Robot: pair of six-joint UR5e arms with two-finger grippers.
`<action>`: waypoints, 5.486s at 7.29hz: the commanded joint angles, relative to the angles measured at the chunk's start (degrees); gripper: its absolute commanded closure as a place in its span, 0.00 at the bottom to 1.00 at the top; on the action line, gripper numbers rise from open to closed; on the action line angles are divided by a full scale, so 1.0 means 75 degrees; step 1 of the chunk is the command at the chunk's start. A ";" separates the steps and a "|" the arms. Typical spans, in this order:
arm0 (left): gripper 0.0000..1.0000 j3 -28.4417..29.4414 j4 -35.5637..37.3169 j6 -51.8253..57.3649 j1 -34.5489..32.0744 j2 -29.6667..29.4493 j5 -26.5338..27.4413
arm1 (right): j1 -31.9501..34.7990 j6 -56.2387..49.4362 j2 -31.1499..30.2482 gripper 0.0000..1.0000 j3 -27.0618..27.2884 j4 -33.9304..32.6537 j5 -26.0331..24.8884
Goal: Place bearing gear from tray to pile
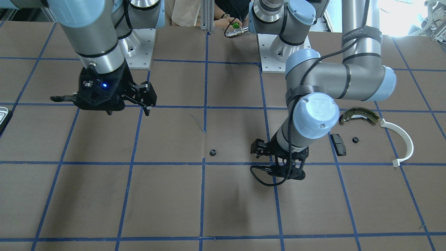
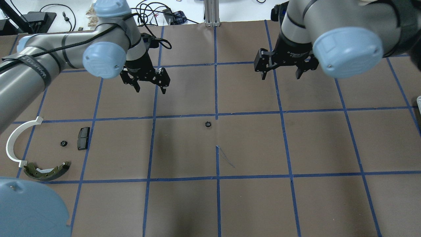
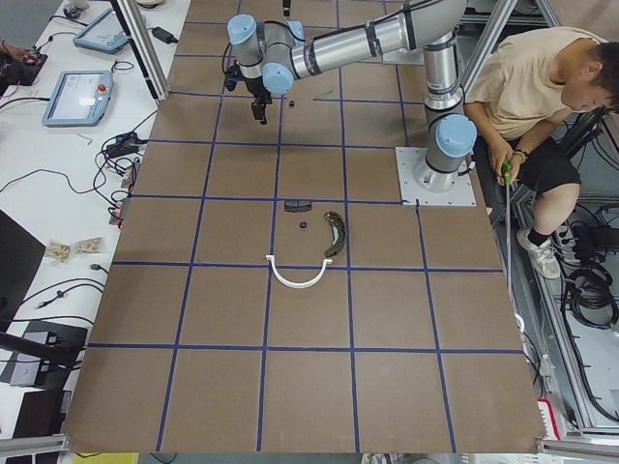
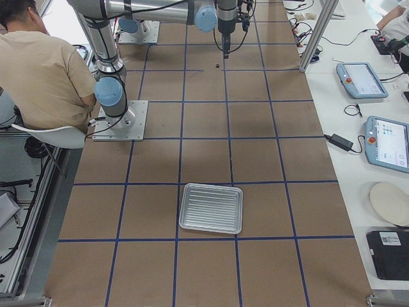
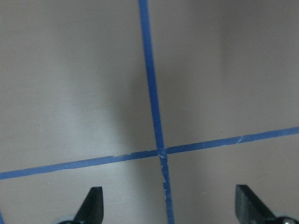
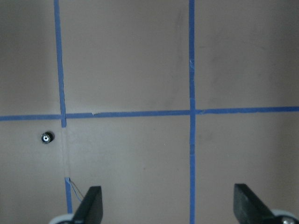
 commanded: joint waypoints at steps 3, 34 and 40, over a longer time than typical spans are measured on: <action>0.00 -0.0643 0.1949 -0.0911 -0.1280 -0.0573 -0.0585 | -0.0238 -0.0920 -0.0284 0.00 -0.0591 0.1063 0.0171; 1.00 -0.1536 0.0442 0.6541 0.6007 -0.0211 -0.0225 | -0.0448 -0.0650 -0.0367 0.00 -0.0533 0.1133 0.0077; 1.00 -0.1746 0.0500 0.6553 0.6007 -0.0211 0.0080 | -0.0448 -0.0650 -0.0367 0.00 -0.0533 0.1133 0.0077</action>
